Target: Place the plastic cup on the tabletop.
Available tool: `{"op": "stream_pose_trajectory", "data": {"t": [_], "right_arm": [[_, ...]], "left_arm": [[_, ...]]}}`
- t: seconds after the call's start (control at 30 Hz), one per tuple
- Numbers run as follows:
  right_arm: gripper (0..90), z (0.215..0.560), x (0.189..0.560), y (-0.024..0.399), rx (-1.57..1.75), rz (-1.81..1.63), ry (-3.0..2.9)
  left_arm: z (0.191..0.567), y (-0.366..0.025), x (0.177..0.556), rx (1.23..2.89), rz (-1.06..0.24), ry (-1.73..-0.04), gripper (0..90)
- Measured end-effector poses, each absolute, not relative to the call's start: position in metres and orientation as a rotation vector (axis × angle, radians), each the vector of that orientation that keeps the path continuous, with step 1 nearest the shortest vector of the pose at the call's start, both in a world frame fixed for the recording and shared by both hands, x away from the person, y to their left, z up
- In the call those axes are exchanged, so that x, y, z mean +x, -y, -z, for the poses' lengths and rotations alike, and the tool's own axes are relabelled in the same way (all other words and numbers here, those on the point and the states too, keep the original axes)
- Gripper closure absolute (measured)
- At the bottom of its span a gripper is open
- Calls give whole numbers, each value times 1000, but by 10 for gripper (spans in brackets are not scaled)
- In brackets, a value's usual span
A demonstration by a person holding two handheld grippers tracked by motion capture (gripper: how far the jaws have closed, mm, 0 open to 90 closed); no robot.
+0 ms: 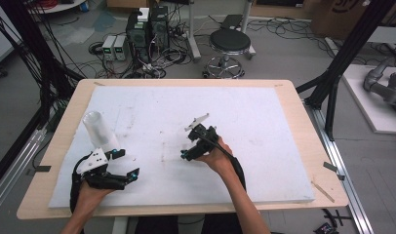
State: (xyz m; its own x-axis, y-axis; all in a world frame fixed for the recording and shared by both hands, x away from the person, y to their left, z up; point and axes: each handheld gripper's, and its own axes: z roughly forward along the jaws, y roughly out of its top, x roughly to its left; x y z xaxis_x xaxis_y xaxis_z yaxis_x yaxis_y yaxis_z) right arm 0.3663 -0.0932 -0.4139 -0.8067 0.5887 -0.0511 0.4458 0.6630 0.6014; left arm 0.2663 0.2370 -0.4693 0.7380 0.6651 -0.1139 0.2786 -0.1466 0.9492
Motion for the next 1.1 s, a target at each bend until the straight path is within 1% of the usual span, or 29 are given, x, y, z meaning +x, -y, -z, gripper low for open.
{"op": "stream_pose_trajectory", "data": {"t": [0.27,0.37,0.6,0.77,1.1], "right_arm": [[142,423,329,164,858,-1148,-2441],[143,425,317,190,868,-1206,-2372],[143,436,300,233,895,-1236,-2269],[145,455,296,255,990,-1273,-2194],[151,454,296,256,993,-1284,-2150]], "left_arm": [[470,-238,266,1719,-400,-764,82],[470,-238,266,1717,-402,-763,82],[470,-239,264,1708,-419,-764,82],[470,-239,264,1694,-429,-771,82],[470,-239,262,1690,-451,-765,82]]}}
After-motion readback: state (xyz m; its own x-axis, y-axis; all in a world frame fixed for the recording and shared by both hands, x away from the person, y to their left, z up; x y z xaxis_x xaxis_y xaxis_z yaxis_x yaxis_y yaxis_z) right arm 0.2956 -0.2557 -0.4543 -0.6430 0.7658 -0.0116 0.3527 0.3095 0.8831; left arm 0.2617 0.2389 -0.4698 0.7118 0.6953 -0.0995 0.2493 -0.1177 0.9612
